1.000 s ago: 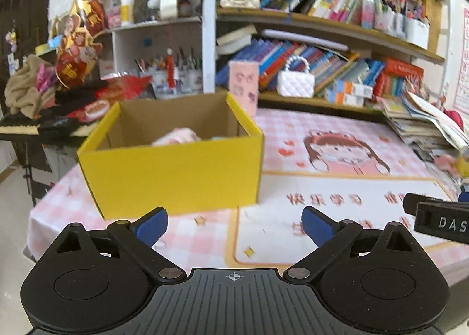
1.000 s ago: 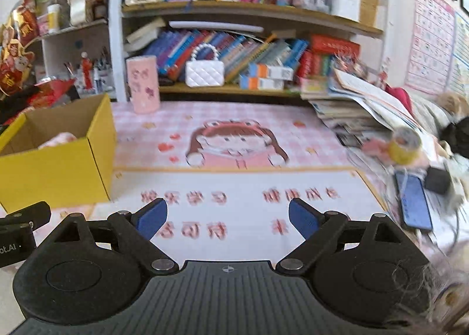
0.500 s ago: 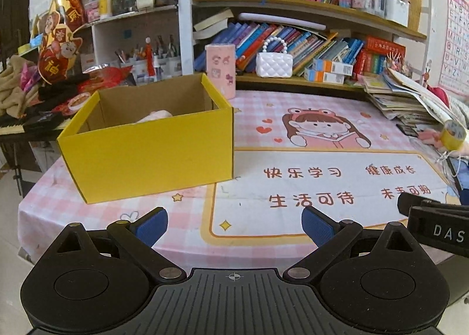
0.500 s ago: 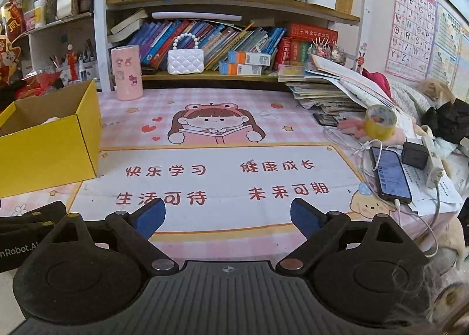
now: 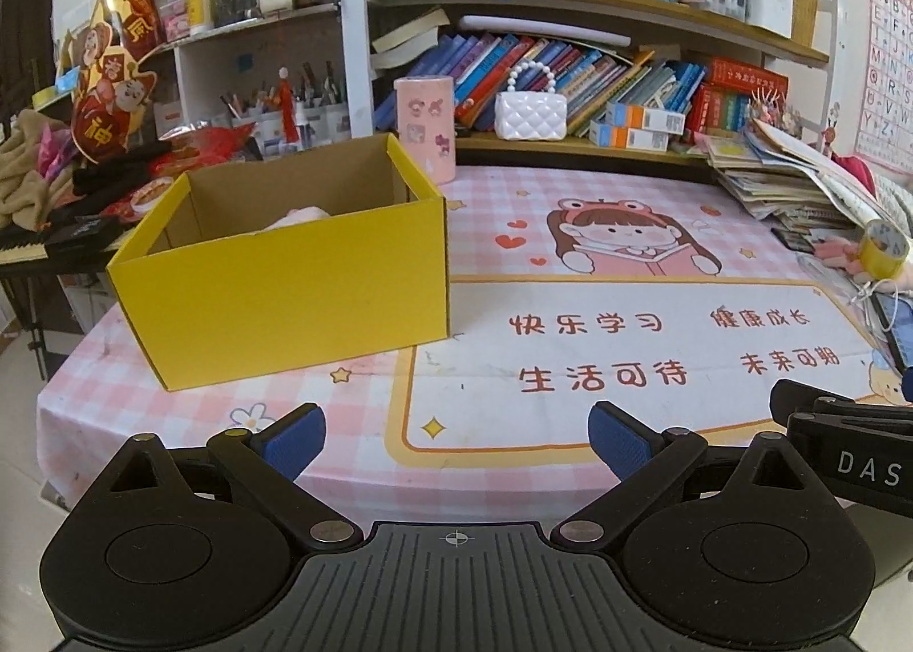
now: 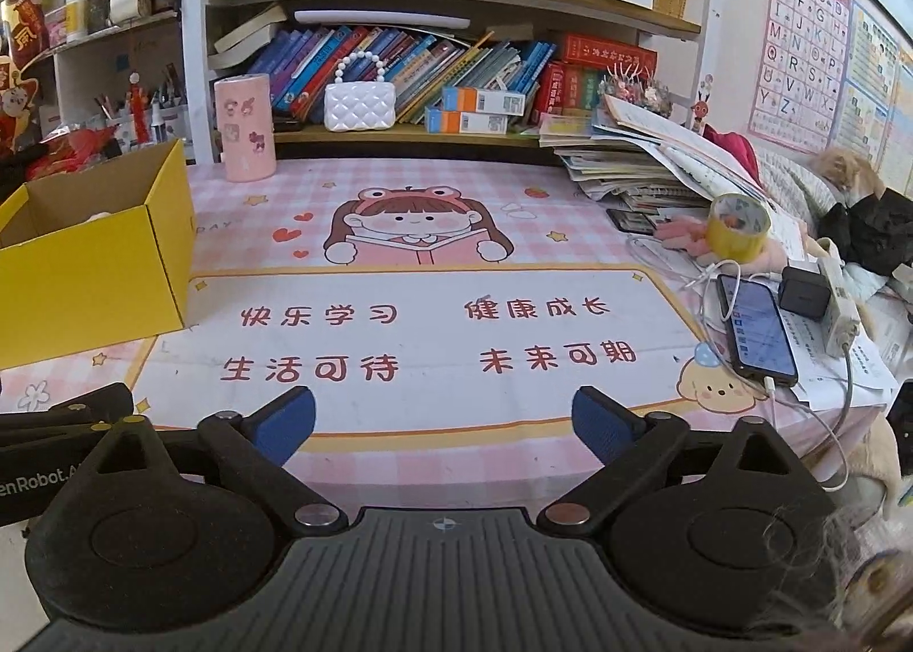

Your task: Organize objects

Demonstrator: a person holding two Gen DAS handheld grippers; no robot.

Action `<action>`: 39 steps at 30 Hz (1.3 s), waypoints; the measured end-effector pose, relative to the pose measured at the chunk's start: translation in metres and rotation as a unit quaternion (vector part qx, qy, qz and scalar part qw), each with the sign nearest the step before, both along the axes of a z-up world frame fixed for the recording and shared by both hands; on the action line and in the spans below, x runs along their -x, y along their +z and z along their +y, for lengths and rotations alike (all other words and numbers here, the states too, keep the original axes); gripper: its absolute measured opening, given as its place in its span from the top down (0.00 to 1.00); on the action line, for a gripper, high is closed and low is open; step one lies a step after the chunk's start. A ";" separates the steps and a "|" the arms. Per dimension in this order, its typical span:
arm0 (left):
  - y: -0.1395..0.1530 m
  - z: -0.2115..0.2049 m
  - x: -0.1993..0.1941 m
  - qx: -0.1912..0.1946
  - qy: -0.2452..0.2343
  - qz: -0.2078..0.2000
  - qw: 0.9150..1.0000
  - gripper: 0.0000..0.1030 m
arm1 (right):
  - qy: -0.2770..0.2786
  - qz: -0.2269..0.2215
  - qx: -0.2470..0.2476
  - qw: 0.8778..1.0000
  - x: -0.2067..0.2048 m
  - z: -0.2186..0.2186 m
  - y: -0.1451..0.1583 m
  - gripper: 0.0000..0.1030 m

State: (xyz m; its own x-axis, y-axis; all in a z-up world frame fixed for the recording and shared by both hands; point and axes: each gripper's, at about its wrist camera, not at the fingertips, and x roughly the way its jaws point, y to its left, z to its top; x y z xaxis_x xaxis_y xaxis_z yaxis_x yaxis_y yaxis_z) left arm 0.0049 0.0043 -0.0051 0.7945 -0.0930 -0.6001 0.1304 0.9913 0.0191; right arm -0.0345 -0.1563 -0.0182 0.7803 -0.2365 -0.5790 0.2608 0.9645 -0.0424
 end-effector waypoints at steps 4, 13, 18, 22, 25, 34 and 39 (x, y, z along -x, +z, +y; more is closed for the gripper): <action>0.000 -0.002 -0.001 -0.002 0.003 0.002 1.000 0.01 | -0.002 0.003 0.001 1.000 0.000 -0.002 -0.001 0.03; 0.000 -0.004 -0.001 -0.003 0.005 0.003 1.000 0.00 | -0.003 0.013 0.006 1.000 -0.003 -0.004 -0.003 0.00; 0.000 -0.004 -0.001 -0.002 0.008 0.007 1.000 0.00 | -0.002 0.014 0.008 1.000 -0.003 -0.005 -0.003 0.00; -0.002 -0.003 -0.001 0.001 0.012 0.010 1.000 0.00 | 0.000 0.017 0.010 1.000 -0.003 -0.005 -0.004 0.00; -0.002 -0.003 -0.001 0.001 0.012 0.010 1.000 0.00 | 0.001 0.018 0.012 1.000 -0.003 -0.005 -0.005 0.00; -0.002 -0.004 0.000 0.000 0.013 0.009 1.000 0.00 | -0.001 0.020 0.014 1.000 -0.003 -0.006 -0.005 0.00; -0.004 -0.007 0.001 0.000 0.015 0.012 1.000 0.00 | -0.002 0.022 0.013 1.000 -0.002 -0.008 -0.005 0.00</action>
